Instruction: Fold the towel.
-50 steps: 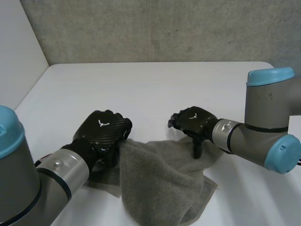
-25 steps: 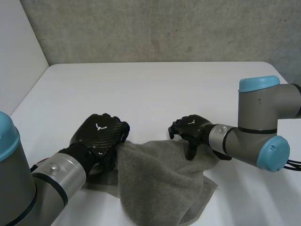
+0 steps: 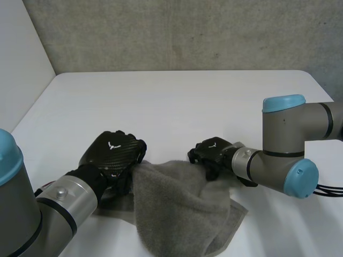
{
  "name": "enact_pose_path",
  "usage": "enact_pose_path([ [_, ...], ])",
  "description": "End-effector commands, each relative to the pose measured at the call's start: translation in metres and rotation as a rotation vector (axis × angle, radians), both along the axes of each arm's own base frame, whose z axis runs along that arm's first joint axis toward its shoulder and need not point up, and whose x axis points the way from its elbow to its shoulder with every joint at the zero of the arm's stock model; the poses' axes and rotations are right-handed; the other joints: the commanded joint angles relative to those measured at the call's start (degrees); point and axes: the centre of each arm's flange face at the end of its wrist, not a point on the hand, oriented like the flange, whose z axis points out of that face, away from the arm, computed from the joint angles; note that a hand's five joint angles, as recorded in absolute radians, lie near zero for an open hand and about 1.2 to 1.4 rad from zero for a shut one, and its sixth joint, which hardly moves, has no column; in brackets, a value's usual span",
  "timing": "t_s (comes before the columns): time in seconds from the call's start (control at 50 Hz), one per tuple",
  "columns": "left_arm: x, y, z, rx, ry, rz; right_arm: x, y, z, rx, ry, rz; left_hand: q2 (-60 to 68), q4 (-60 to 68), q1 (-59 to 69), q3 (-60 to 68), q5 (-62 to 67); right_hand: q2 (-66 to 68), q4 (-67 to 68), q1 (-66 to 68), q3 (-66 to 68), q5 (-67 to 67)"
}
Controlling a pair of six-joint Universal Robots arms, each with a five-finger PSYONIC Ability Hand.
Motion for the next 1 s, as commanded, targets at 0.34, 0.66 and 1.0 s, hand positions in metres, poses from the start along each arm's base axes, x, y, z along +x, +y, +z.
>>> enact_pose_path([
  [0.34,-0.008,-0.084,0.124,-0.473,0.295,0.123,0.017,-0.051,0.186,-0.83,-0.548,-0.113,-10.8,-10.7,-5.6,-12.4,-22.3,20.0,15.6,22.8,16.3,17.5],
  [0.66,-0.009,-0.074,0.066,-0.375,0.31,0.104,0.023,-0.023,0.145,-0.642,-0.464,0.075,-10.8,-10.7,-5.6,-12.4,-22.3,20.0,15.6,22.8,16.3,17.5],
  [1.0,-0.013,0.003,-0.076,0.206,-0.145,-0.122,0.008,0.01,0.031,-0.315,0.006,0.222,-10.8,-10.7,-5.6,-12.4,-22.3,20.0,15.6,22.8,16.3,17.5],
])
